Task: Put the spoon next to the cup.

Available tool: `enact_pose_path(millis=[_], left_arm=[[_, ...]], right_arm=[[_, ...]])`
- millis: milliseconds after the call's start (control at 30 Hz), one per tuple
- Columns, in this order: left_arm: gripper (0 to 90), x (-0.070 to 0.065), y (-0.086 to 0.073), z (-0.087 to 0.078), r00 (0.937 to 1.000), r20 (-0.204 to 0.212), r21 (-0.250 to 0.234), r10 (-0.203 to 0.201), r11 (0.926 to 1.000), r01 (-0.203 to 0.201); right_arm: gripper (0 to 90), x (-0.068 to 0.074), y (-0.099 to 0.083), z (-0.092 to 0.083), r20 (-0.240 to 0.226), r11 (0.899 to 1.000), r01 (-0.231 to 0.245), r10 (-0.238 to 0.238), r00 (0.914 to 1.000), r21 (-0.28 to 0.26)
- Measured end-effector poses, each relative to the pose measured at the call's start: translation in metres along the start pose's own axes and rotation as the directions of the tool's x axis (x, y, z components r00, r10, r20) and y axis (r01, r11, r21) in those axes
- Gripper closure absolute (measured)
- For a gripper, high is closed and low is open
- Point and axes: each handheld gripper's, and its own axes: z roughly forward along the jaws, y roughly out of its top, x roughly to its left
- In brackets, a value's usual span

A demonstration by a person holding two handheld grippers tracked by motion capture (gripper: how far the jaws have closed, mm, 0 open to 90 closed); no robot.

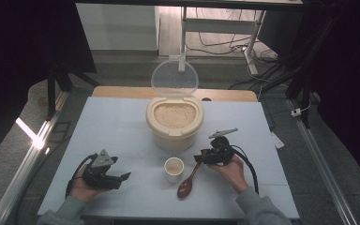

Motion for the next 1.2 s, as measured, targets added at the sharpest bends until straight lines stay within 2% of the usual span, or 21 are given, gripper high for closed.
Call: enact_pose_path(millis=[100, 200, 333, 433, 567, 667, 867, 933, 1200], left_arm=[[21.6, 0.0, 0.0, 0.0, 1.0, -0.001, 0.0, -0.001, 1.0, 0.001], [21.6, 0.0, 0.0, 0.0, 1.0, -0.001, 0.0, 0.0, 1.0, 0.0], [21.6, 0.0, 0.0, 0.0, 1.0, -0.002, -0.002, -0.002, 1.0, 0.002], [21.7, 0.0, 0.0, 0.0, 1.0, -0.001, -0.002, -0.001, 1.0, 0.001], [21.7, 0.0, -0.001, -0.002, 1.0, -0.004, -0.006, -0.005, 1.0, 0.005], [21.6, 0.0, -0.001, -0.003, 1.0, -0.006, -0.01, -0.006, 0.9999, 0.006], [21.6, 0.0, 0.0, -0.003, 0.9999, -0.01, -0.016, -0.007, 0.9998, 0.007], [21.6, 0.0, 0.0, -0.003, 0.9999, -0.013, -0.021, -0.01, 0.9997, 0.01], [21.6, -0.001, 0.0, -0.004, 0.9998, -0.018, -0.031, -0.009, 0.9995, 0.008]], right_arm=[[44.1, 0.005, 0.0, 0.006, 0.05, 0.999, 0.048, -0.048, 0.9976, 0.007], [43.2, 0.007, -0.001, 0.01, 0.077, 0.998, 0.064, -0.065, 0.9949, 0.007], [39.1, 0.008, -0.001, 0.012, 0.131, 0.994, 0.107, -0.107, 0.9856, 0.009], [37.8, 0.009, 0.0, 0.009, 0.161, 0.993, 0.114, -0.11, 0.9808, -0.012], [37.9, 0.008, 0.0, -0.001, 0.169, 0.99, 0.122, -0.109, 0.9796, -0.065], [39.1, 0.009, -0.004, -0.014, 0.169, 0.983, 0.146, -0.127, 0.9773, -0.109], [40.5, 0.009, -0.023, -0.043, 0.165, 0.967, 0.186, -0.157, 0.9738, -0.175], [40.9, 0.007, -0.031, -0.052, 0.162, 0.963, 0.185, -0.154, 0.9746, -0.198], [41.0, -0.005, -0.058, -0.077, 0.162, 0.953, 0.194, -0.158, 0.974, -0.231]])
